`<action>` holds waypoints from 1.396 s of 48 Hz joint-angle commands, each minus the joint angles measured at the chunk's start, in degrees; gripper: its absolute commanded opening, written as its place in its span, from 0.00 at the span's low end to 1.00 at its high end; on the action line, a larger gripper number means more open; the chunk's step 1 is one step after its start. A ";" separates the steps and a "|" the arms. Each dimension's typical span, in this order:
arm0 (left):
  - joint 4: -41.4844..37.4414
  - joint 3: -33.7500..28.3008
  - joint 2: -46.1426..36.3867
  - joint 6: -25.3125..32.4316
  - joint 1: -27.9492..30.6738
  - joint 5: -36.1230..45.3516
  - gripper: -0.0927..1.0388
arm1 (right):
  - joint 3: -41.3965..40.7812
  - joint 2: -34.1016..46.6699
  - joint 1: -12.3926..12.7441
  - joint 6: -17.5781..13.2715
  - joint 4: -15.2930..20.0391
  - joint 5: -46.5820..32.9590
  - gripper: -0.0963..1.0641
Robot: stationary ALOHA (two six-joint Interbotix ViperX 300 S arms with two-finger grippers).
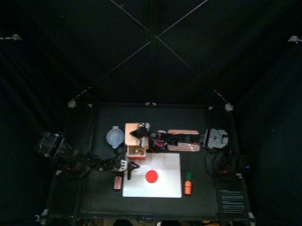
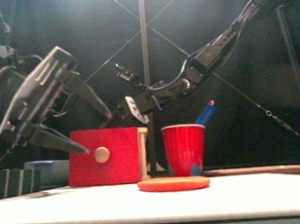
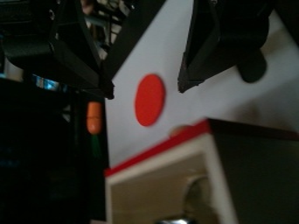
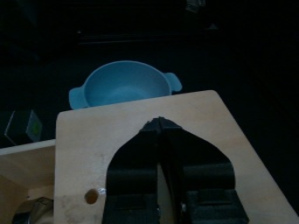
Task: Get the cutter from the drawer then cut the dough then place the extra dough in the bowl
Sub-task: Place the cutter on the board
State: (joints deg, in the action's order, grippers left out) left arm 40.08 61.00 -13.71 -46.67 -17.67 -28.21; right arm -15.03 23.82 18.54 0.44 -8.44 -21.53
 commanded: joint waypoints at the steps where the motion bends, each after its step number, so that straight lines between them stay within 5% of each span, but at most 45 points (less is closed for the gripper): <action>1: -9.05 0.88 -6.77 2.46 1.14 -3.96 0.90 | 0.44 -1.23 0.09 0.00 0.00 0.62 0.05; 18: -36.83 6.59 -15.38 19.07 11.87 -16.79 0.90 | 0.70 -6.24 -2.90 -0.79 0.09 1.23 0.05; 32: -42.01 6.86 -18.02 37.00 20.04 -18.98 0.90 | -0.09 -12.83 -6.77 -0.79 0.18 6.24 0.06; 41: -41.40 7.38 -20.04 43.42 21.36 -21.62 0.90 | -1.93 -15.91 -9.67 -0.79 0.35 14.06 0.07; 53: -41.13 8.70 -22.68 46.23 23.29 -22.06 0.90 | -3.34 -18.28 -11.95 -0.97 2.37 22.15 0.30; 67: -41.13 8.96 -22.68 46.14 23.55 -22.41 0.90 | -3.96 -17.23 -11.78 -0.97 5.98 23.47 0.64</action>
State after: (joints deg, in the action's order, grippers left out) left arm -1.05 70.75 -36.39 -0.53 5.63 -49.75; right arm -19.60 7.73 6.59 -0.62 -2.99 2.11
